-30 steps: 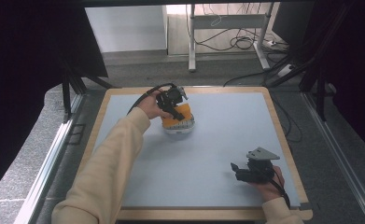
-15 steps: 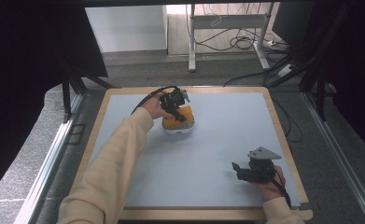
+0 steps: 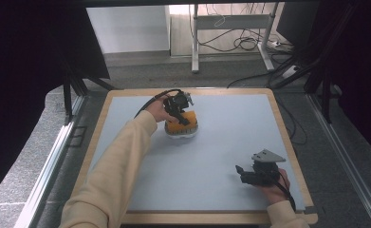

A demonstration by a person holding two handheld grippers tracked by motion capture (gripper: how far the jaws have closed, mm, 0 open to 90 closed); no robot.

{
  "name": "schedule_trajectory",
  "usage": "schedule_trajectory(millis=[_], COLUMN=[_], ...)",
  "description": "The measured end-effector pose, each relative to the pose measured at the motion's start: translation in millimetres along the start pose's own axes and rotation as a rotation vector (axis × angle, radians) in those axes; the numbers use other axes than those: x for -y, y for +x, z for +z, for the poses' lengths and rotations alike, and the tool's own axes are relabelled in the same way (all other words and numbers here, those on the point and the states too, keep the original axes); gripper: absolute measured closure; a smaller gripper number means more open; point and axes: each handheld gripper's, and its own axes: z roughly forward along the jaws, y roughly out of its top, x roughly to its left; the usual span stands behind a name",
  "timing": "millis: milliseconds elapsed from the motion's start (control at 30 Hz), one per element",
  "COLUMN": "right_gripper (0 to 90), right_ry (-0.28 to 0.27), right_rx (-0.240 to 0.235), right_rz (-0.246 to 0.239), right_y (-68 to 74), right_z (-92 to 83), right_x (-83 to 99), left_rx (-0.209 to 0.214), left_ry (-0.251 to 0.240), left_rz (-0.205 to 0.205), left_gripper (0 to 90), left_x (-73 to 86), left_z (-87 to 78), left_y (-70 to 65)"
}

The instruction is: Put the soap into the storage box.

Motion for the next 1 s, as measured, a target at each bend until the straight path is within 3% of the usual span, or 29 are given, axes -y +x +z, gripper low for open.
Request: schedule_trajectory(millis=[67, 167, 233, 333, 433, 500, 533, 700, 867, 900, 1000], right_gripper=[17.0, 17.0, 17.0, 17.0, 17.0, 17.0, 17.0, 17.0, 17.0, 17.0, 16.9], right_ry=[0.002, 0.004, 0.004, 0.005, 0.007, 0.007, 0.007, 0.008, 0.009, 0.009, 0.011], right_rx=[-0.001, -0.004, -0.004, -0.005, -0.004, -0.004, -0.005, -0.003, 0.002, 0.002, 0.004], right_rz=[-0.001, -0.002, -0.001, -0.005, -0.006, -0.005, -0.004, -0.005, -0.007, -0.007, -0.009], right_y=[0.2, 0.8, 1.1, 1.4, 1.7, 1.3, 1.2, 1.3, 1.5, 1.5, 1.8], right_z=[0.2, 0.3, 0.3, 0.4, 0.6, 0.3, 0.2, 0.3, 0.5, 0.5, 1.1], right_x=[0.1, 0.2, 0.1, 0.1, 0.2, 0.3, 0.4, 0.4, 0.5, 0.5, 0.7], left_rx=[-0.044, -0.079, -0.115, -0.107, -0.109, -0.117, -0.118, -0.136, -0.151, -0.151, -0.175], left_ry=[-0.037, -0.042, -0.057, -0.096, -0.097, -0.102, -0.123, -0.157, -0.201, -0.201, -0.225], left_rz=[-0.007, -0.005, -0.033, -0.068, -0.087, -0.105, -0.139, -0.179, -0.231, -0.231, -0.234], left_gripper=[42.5, 32.9, 27.9, 25.8, 21.6, 21.3, 21.1, 21.0, 21.0, 21.0, 21.0], left_x=[-0.9, -0.7, 0.5, 2.2, 2.9, 4.7, 8.0, 17.1, 36.4, 36.4, 53.7], left_z=[-8.1, -12.5, -19.2, -26.8, -30.1, -35.3, -41.2, -53.0, -68.5, -68.5, -70.6], left_y=[0.2, -0.2, -0.1, -0.2, -2.1, -4.0, -6.0, -14.0, -34.2, -34.2, -54.6])
